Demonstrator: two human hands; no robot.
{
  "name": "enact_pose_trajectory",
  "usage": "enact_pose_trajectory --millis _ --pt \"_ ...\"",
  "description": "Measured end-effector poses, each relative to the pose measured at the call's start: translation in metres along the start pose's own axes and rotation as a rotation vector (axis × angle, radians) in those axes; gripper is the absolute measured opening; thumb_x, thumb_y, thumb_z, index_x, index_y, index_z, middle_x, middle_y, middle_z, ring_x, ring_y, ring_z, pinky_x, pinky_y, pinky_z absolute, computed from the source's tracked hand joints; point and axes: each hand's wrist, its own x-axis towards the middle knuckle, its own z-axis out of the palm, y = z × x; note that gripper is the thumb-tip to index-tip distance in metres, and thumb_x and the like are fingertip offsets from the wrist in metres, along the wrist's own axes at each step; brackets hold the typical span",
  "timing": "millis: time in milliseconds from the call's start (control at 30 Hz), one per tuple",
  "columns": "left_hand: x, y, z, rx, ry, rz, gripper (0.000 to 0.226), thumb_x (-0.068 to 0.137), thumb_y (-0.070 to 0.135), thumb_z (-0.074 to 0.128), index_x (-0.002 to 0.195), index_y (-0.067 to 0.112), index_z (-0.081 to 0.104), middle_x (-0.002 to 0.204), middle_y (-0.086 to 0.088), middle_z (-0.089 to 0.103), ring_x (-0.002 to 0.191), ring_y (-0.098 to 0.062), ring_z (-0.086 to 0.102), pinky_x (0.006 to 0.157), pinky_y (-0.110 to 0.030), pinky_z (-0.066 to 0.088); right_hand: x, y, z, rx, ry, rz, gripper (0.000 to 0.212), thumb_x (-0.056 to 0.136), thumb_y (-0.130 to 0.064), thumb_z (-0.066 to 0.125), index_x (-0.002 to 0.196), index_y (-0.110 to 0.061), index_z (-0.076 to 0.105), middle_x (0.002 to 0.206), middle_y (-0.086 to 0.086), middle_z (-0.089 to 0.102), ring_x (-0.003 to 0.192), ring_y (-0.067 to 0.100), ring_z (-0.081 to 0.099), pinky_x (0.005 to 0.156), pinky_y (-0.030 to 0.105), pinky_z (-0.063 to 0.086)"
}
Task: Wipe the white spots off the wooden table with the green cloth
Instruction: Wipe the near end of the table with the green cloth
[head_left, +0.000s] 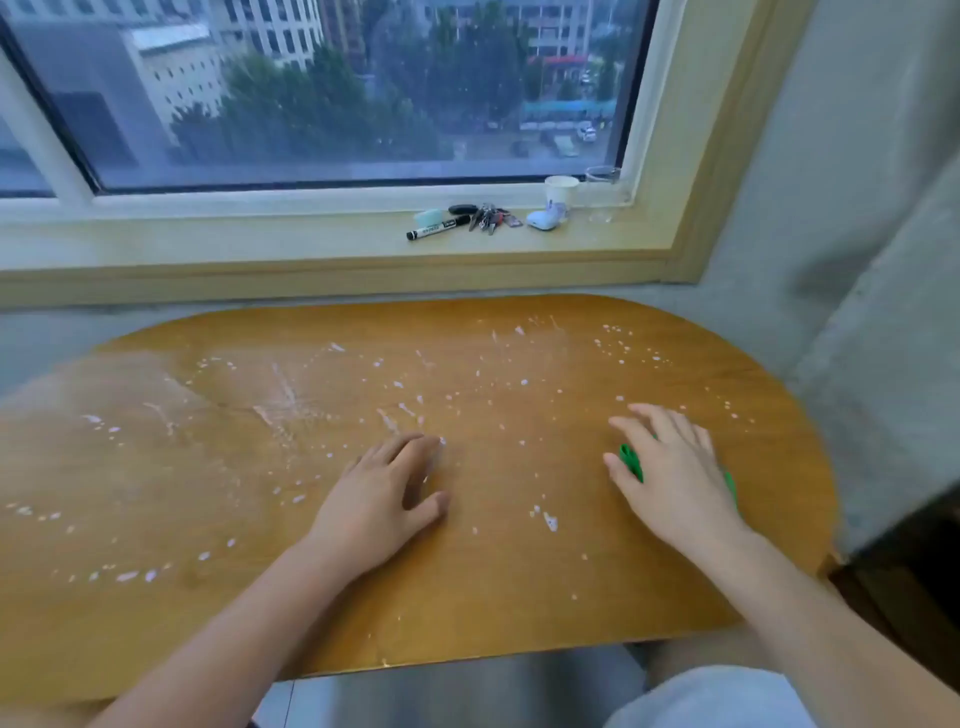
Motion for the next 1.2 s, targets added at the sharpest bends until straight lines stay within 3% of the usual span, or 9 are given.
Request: enact_pose_trajectory --millis 67,200,367,500,633,800,933,1200 --pt "-0.005 0.0 0.001 0.014 -0.003 0.015 0.071 0.093 0.068 0.053 0.156 0.039 0.041 0.16 0.016 0.043 0.142 -0.019 0.047 0.114 -0.04 0.041 -0.009 0.012 -0.001 -0.041 0.039 0.092 0.052 0.103 -0.051 0.058 0.148 -0.026 0.058 0.156 0.006 0.05 0.145 0.031 0.043 0.114 0.053 0.037" --pt "-0.007 0.002 0.007 0.036 -0.023 0.025 0.073 0.092 0.07 0.05 0.157 0.037 0.04 0.16 0.014 0.044 0.141 -0.02 0.047 0.113 -0.042 0.041 -0.02 0.03 0.006 -0.091 -0.11 0.247 0.067 0.102 -0.07 0.044 0.157 -0.032 0.046 0.158 0.004 0.045 0.139 0.033 0.046 0.107 0.052 0.043" --pt "-0.012 0.008 0.006 0.042 -0.008 0.039 0.071 0.093 0.069 0.052 0.156 0.038 0.042 0.16 0.016 0.044 0.142 -0.019 0.046 0.111 -0.042 0.041 -0.022 0.027 0.005 -0.011 -0.04 0.156 0.041 0.105 -0.047 0.053 0.139 -0.025 0.06 0.124 0.0 0.056 0.115 0.024 0.053 0.088 0.043 0.052" --pt "-0.026 0.001 -0.009 0.017 0.039 -0.003 0.066 0.094 0.062 0.056 0.154 0.038 0.044 0.158 0.015 0.046 0.137 -0.022 0.05 0.109 -0.042 0.042 -0.008 -0.005 -0.008 0.121 0.033 0.057 0.033 0.106 -0.039 0.06 0.136 -0.025 0.061 0.114 -0.006 0.051 0.107 0.018 0.052 0.076 0.04 0.053" --pt "-0.051 -0.036 -0.037 0.025 0.097 -0.069 0.062 0.096 0.058 0.056 0.154 0.038 0.043 0.159 0.015 0.046 0.134 -0.023 0.053 0.105 -0.043 0.045 0.018 -0.076 -0.014 0.201 0.034 -0.136 0.029 0.106 -0.039 0.061 0.133 -0.029 0.061 0.112 -0.011 0.05 0.106 0.013 0.05 0.075 0.039 0.051" --pt "-0.1 -0.104 -0.07 0.031 0.178 -0.202 0.063 0.097 0.062 0.055 0.155 0.04 0.041 0.158 0.015 0.046 0.138 -0.019 0.05 0.11 -0.042 0.044 0.045 -0.186 -0.008 0.311 -0.045 -0.366 0.035 0.107 -0.042 0.057 0.138 -0.029 0.059 0.115 -0.01 0.051 0.114 0.013 0.049 0.087 0.041 0.052" --pt "-0.14 -0.15 -0.089 0.031 0.217 -0.304 0.062 0.097 0.062 0.057 0.153 0.04 0.043 0.156 0.015 0.048 0.133 -0.02 0.055 0.105 -0.043 0.048 0.059 -0.27 0.01 0.383 -0.089 -0.52 0.039 0.105 -0.042 0.059 0.141 -0.026 0.061 0.118 -0.009 0.054 0.117 0.015 0.049 0.097 0.04 0.048" --pt "-0.208 -0.238 -0.12 0.023 0.321 -0.491 0.06 0.093 0.056 0.065 0.149 0.036 0.052 0.149 0.011 0.057 0.129 -0.021 0.058 0.103 -0.041 0.05 0.061 -0.438 0.045 0.481 -0.118 -0.8 0.039 0.104 -0.041 0.062 0.137 -0.021 0.063 0.115 -0.001 0.055 0.109 0.021 0.053 0.092 0.038 0.047"
